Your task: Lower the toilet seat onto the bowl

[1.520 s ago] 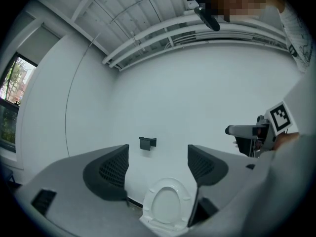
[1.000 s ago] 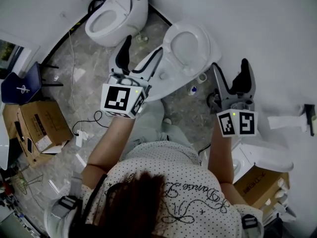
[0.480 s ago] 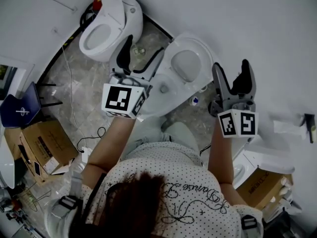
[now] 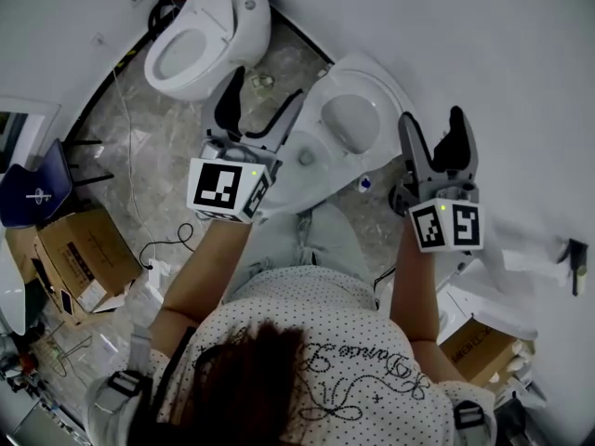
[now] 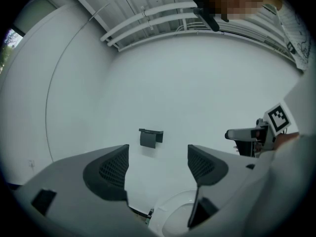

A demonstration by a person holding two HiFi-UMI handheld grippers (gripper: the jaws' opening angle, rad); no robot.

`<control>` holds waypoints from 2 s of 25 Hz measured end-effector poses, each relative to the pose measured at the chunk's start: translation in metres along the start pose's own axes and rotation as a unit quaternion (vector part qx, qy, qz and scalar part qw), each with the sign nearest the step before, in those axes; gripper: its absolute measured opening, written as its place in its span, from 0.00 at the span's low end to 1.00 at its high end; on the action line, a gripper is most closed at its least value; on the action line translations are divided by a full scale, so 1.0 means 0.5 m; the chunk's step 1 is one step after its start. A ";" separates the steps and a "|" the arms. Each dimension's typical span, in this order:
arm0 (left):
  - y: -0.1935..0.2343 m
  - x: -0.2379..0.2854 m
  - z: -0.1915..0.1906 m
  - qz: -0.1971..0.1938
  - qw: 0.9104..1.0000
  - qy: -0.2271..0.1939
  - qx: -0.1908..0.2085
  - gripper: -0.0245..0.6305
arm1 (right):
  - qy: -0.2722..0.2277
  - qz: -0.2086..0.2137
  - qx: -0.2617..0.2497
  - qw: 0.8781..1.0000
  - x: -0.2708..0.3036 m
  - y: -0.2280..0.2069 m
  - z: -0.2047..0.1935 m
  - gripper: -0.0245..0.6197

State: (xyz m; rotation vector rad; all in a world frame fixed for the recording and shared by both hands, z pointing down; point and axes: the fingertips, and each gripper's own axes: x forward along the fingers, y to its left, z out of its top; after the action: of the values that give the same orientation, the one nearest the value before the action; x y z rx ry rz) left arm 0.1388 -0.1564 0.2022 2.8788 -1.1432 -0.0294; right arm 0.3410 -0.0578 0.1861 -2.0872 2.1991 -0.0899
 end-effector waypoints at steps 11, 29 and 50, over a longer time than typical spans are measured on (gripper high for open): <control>-0.004 0.067 -0.091 0.039 0.998 0.036 -0.029 0.58 | 0.161 0.060 -0.017 0.985 0.096 -0.108 -0.243 0.35; -0.010 0.082 -0.179 0.111 0.990 0.083 -0.030 0.58 | 0.289 0.099 0.004 0.952 0.149 -0.228 -0.505 0.22; 0.008 0.032 -0.188 0.159 0.983 0.090 -0.034 0.58 | 0.305 0.116 -0.025 0.945 0.171 -0.232 -0.522 0.30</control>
State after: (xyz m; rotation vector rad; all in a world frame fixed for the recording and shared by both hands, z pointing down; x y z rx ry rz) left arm 0.1511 -0.1671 0.2962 2.5439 -1.5140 0.1934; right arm 0.4206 -0.1577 0.4557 -1.9920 2.7893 -0.7604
